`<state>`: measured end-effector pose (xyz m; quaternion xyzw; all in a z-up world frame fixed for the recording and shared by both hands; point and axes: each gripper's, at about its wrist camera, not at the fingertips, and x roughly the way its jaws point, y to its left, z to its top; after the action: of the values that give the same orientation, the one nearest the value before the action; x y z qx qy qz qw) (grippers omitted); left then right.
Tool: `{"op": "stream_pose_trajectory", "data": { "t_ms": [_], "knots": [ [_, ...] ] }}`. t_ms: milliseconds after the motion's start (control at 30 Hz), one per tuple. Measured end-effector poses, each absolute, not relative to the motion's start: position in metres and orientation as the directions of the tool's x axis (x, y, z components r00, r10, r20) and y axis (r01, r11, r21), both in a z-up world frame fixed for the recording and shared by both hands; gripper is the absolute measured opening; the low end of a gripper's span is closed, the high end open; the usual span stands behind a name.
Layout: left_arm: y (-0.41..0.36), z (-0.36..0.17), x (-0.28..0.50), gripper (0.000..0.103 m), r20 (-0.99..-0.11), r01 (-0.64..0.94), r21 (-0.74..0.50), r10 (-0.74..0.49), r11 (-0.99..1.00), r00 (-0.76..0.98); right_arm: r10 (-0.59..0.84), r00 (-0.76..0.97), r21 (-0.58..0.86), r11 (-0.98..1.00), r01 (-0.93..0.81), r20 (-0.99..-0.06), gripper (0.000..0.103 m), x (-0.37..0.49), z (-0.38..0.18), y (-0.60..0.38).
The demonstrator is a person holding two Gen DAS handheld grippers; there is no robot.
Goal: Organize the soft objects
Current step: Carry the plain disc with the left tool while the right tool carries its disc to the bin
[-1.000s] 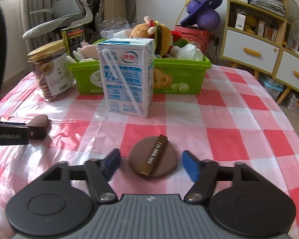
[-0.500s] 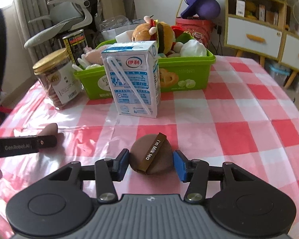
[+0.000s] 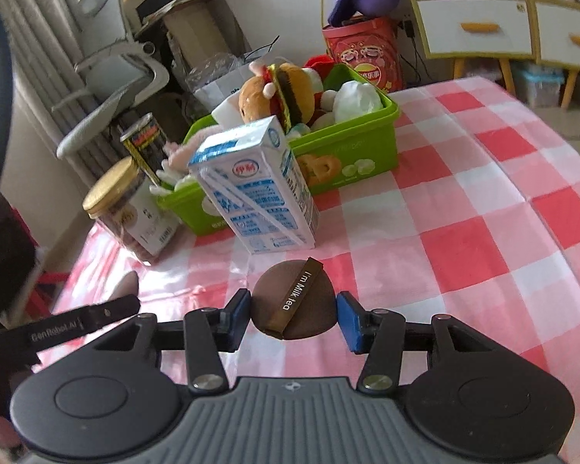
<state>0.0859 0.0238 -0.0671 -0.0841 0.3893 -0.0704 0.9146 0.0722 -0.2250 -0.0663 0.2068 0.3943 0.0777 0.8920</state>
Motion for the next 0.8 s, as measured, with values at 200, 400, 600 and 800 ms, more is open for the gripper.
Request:
{"op": "stream_pose_trajectory", "data": {
  "t_ms": [200,400,600,800],
  "knots": [
    [0.017,-0.048,0.085,0.044,-0.664,0.095,-0.244,-0.237,0.965,0.71,0.398,0.682,0.59,0.805,0.061,-0.614,0.024,0.074,-0.059,-0.243],
    [0.0,-0.03,0.095,0.044,-0.632,0.156,-0.229,-0.269,0.961,0.727,0.426,0.716,0.702,0.701,0.126,-0.553,0.024,0.085,-0.047,-0.271],
    [-0.015,-0.012,0.125,0.044,-0.615,0.189,-0.192,-0.268,0.963,0.741,0.377,0.765,0.713,0.685,0.15,-0.523,0.024,0.112,-0.032,-0.299],
    [-0.035,-0.003,0.16,0.044,-0.627,0.228,-0.16,-0.277,0.96,0.728,0.396,0.776,0.74,0.66,0.131,-0.491,0.024,0.155,-0.03,-0.309]
  ]
}}
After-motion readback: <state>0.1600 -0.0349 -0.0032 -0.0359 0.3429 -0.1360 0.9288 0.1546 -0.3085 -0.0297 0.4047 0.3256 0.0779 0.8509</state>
